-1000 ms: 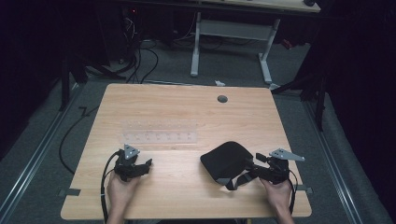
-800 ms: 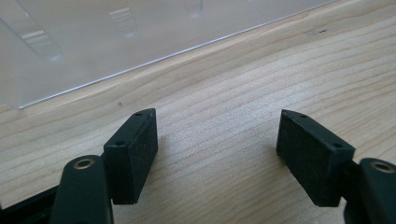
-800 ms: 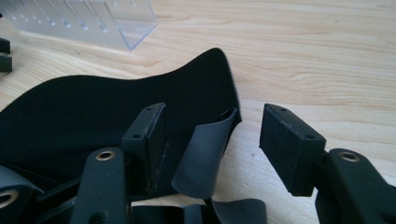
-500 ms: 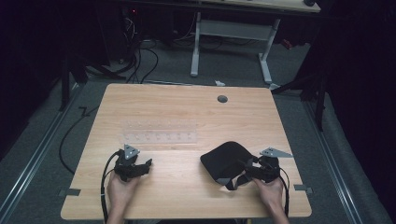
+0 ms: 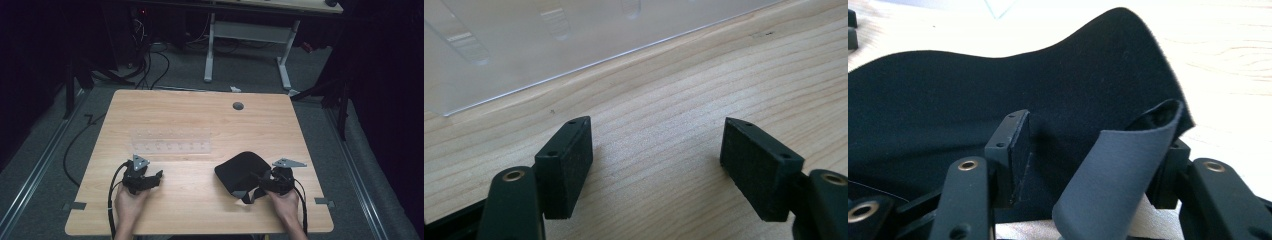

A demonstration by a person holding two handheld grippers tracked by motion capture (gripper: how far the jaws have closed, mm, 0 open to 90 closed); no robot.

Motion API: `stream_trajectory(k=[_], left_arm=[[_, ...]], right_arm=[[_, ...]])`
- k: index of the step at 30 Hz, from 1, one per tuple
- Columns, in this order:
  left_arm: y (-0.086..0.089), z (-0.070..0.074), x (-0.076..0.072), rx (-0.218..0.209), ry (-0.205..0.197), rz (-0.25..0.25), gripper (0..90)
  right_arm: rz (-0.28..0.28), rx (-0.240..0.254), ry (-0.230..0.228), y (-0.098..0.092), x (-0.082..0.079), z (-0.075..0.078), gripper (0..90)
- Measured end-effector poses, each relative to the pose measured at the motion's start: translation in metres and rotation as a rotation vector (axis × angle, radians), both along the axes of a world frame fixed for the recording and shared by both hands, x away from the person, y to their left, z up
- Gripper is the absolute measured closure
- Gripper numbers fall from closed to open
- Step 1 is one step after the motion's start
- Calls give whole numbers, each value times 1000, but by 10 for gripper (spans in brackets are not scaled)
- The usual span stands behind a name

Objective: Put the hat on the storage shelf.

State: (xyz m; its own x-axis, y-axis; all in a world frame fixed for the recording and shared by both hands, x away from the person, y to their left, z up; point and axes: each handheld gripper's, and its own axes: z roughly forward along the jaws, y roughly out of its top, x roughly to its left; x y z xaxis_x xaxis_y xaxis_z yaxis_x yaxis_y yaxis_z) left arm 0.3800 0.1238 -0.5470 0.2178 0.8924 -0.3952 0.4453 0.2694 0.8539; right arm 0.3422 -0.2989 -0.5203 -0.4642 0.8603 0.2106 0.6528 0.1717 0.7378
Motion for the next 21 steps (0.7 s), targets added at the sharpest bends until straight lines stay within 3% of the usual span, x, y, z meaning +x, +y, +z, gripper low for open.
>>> stream_trajectory(k=[9,21], left_arm=[[0,0,0,0,0,0,295],[0,0,0,0,0,0,293]], right_arm=[[23,-9,12,3,1,-3,537],[108,47,-6,1,-4,-1,758]])
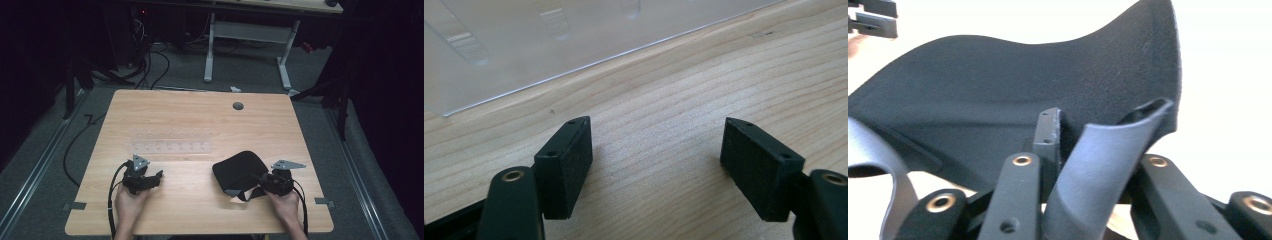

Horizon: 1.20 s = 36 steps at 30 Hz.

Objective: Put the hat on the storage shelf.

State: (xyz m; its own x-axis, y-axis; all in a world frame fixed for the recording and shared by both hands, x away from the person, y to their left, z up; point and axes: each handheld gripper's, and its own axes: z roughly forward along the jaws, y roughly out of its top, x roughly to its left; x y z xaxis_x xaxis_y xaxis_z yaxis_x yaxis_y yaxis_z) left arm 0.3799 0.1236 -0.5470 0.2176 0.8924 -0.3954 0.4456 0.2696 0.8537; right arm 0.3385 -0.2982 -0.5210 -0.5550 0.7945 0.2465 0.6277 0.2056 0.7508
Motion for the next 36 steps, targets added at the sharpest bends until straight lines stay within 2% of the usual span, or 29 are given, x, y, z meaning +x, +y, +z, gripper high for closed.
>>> stream_trajectory(k=[9,16,25,32,36], left_arm=[[-1,0,0,-3,2,12,300],[-3,0,0,1,8,18,250],[-6,-1,1,6,15,33,194],[-6,-1,0,9,16,18,193],[-6,0,-2,4,18,0,202]], right_arm=[[28,51,-4,-2,-2,3,828],[28,55,-30,-2,-7,8,837],[19,80,-39,-5,-10,16,842],[10,108,-47,-10,-13,20,843],[5,108,-50,-12,-13,21,843]])
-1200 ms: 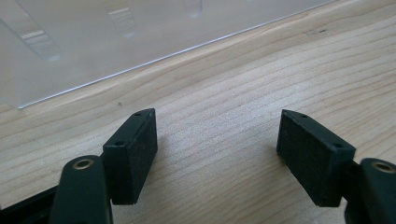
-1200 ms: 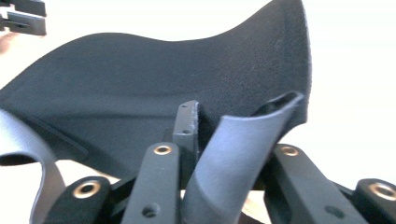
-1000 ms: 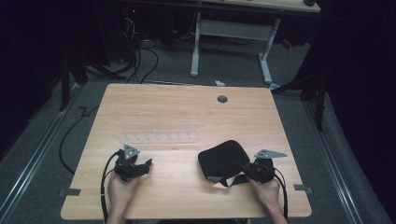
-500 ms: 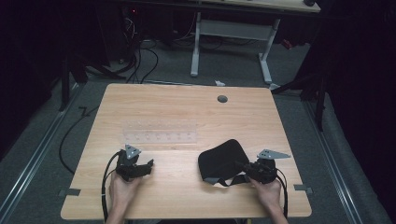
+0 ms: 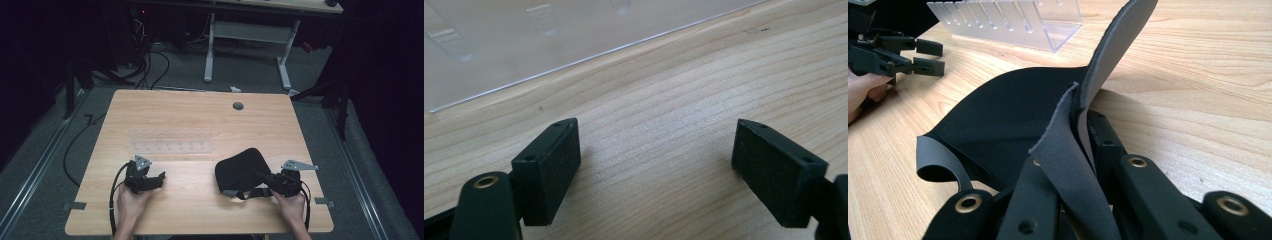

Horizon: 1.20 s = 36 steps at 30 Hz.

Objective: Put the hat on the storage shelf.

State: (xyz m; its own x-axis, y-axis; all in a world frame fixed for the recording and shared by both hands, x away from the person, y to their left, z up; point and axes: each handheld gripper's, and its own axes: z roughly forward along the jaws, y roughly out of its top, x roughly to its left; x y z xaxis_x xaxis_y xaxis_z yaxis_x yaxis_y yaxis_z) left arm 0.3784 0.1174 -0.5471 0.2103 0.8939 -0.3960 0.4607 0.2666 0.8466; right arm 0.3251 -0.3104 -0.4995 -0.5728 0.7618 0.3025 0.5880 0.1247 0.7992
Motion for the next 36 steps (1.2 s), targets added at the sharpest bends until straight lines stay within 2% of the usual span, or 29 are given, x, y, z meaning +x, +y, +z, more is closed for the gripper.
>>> stream_trajectory(k=[5,16,18,24,27,29,30,33,34,36], left_arm=[[0,2,-1,-23,4,-12,212],[-2,16,-12,-97,-50,-62,232],[-3,19,-15,-101,-57,-80,234],[-16,32,-26,-115,-98,-148,230],[-20,34,-29,-113,-106,-169,230],[-26,38,-34,-134,-113,-205,230],[-26,38,-34,-134,-113,-205,230],[-34,43,-41,-139,-138,-245,229],[-34,43,-41,-139,-138,-245,229],[-40,46,-46,-138,-150,-282,228]], right_arm=[[-6,4,-2,-1,-1,3,843],[4,18,-22,0,-1,13,843],[3,33,-19,-1,-1,15,843],[7,35,-25,1,-2,21,842],[11,40,-27,2,-2,22,842],[18,40,-26,5,-2,24,843],[20,42,-27,5,-2,24,842],[26,46,-24,8,-2,26,842],[26,46,-24,8,-2,26,842],[33,55,-25,9,-3,28,842]])
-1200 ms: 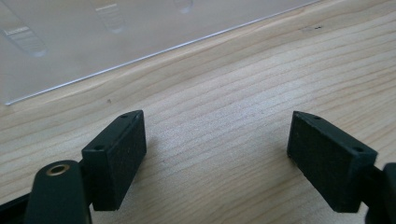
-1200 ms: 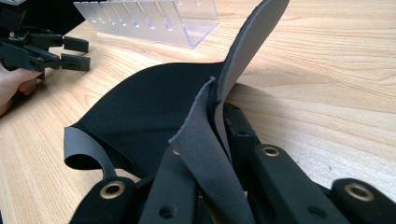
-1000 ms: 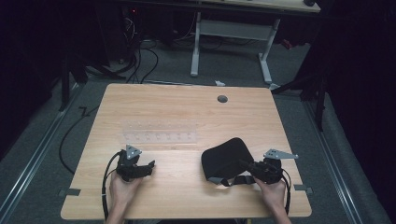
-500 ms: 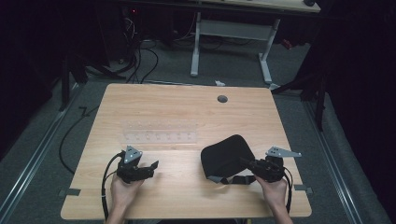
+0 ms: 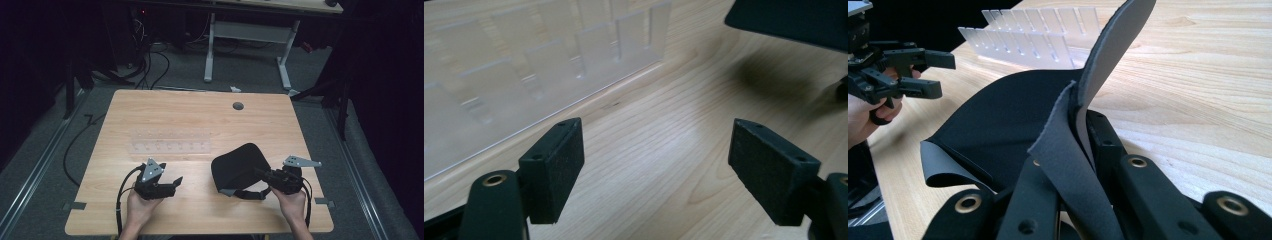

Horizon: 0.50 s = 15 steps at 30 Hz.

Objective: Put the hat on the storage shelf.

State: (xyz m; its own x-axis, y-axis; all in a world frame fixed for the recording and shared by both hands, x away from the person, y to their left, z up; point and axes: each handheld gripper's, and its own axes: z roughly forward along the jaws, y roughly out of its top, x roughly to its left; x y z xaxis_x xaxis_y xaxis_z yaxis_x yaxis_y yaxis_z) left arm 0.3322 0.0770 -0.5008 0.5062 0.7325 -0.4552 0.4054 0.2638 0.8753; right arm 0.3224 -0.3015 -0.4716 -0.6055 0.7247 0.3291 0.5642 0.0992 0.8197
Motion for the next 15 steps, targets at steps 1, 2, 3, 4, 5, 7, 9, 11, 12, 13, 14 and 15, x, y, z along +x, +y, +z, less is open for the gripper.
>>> stream_trajectory(k=[1,2,3,4,5,7,9,11,12,13,14,15], left_arm=[[-2,1,-1,5,-7,-10,228],[-2,1,-1,5,-7,-10,228],[-7,2,-4,13,-14,-31,228],[-7,2,-4,13,-14,-31,228],[-10,2,-5,14,-17,-39,228],[-14,3,-6,16,-22,-55,228],[-18,5,-7,14,-29,-68,228],[-23,6,-9,13,-38,-86,230],[-23,6,-9,13,-38,-86,231],[-26,6,-10,18,-45,-94,234],[-26,6,-10,18,-45,-94,235],[-27,6,-10,20,-46,-96,235]], right_arm=[[3,1,-1,0,0,1,842],[3,1,-1,0,0,1,842],[3,6,-2,2,0,3,842],[3,6,-2,2,0,3,842],[6,5,-5,2,0,3,842],[11,6,-6,4,1,5,842],[21,4,-8,8,2,7,842],[30,0,-10,11,3,8,842],[33,1,-9,12,4,9,842],[35,2,-6,14,4,9,842],[35,2,-6,14,4,9,842],[40,1,-7,15,5,9,842]])
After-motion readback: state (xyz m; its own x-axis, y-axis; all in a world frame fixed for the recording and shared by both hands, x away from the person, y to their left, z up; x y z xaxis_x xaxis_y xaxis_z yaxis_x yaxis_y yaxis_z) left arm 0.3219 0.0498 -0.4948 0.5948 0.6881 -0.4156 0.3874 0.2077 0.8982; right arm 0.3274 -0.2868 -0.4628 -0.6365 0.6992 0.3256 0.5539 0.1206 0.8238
